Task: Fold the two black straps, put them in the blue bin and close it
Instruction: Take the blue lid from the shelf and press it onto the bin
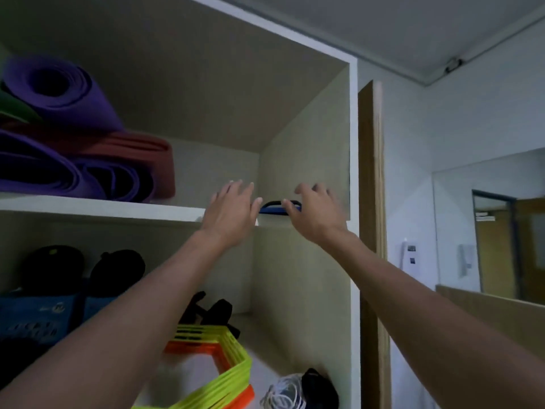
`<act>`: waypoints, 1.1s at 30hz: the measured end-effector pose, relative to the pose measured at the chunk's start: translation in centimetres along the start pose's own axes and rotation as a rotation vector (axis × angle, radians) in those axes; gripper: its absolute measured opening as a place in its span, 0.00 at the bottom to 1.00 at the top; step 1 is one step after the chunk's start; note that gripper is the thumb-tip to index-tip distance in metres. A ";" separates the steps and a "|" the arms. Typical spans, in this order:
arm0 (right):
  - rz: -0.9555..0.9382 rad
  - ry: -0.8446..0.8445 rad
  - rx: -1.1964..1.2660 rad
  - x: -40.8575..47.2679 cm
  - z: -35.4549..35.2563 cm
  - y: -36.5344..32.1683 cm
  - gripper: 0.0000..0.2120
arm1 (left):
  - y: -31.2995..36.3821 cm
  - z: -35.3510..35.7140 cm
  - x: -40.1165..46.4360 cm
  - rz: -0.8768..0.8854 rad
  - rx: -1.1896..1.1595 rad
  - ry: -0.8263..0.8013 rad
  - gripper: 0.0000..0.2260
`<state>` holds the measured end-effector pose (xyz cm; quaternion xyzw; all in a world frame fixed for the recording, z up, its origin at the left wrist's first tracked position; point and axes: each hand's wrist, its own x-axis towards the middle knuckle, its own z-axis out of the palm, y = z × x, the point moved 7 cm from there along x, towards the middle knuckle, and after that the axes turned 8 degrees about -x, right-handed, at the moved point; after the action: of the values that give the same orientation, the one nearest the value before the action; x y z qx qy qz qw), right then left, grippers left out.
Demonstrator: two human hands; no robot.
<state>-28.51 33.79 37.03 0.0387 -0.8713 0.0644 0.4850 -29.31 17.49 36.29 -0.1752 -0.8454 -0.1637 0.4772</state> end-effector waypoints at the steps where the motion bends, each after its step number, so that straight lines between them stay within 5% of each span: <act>1: -0.022 -0.046 -0.004 1.1 0.7 0.1 0.24 | 0.2 0.4 1.3 -0.006 0.004 -0.005 0.22; 5: -0.125 -0.232 0.038 3.2 4.8 0.6 0.19 | 0.2 2.5 5.4 -0.038 0.034 0.001 0.21; 11: -0.374 0.005 0.245 0.9 8.5 4.4 0.13 | -1.8 4.3 9.2 -0.106 0.018 -0.014 0.23; 16: -0.543 0.075 0.266 -1.3 10.1 7.7 0.22 | -2.5 5.6 11.0 -0.108 0.056 -0.164 0.39; 19: -0.598 0.035 0.242 -1.7 11.4 8.5 0.23 | -2.4 7.2 10.8 -0.131 0.108 -0.235 0.33; 23: -0.555 -0.012 0.256 -1.7 11.5 8.7 0.24 | -3.1 7.4 9.6 -0.094 0.102 -0.077 0.13; 33: -0.199 0.013 0.450 -0.8 8.1 2.7 0.31 | -1.6 4.8 2.3 -0.005 0.014 0.059 0.17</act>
<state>-35.24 35.31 31.98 0.2310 -0.8238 0.2092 0.4735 -34.71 18.46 35.74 -0.1648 -0.8327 -0.1641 0.5026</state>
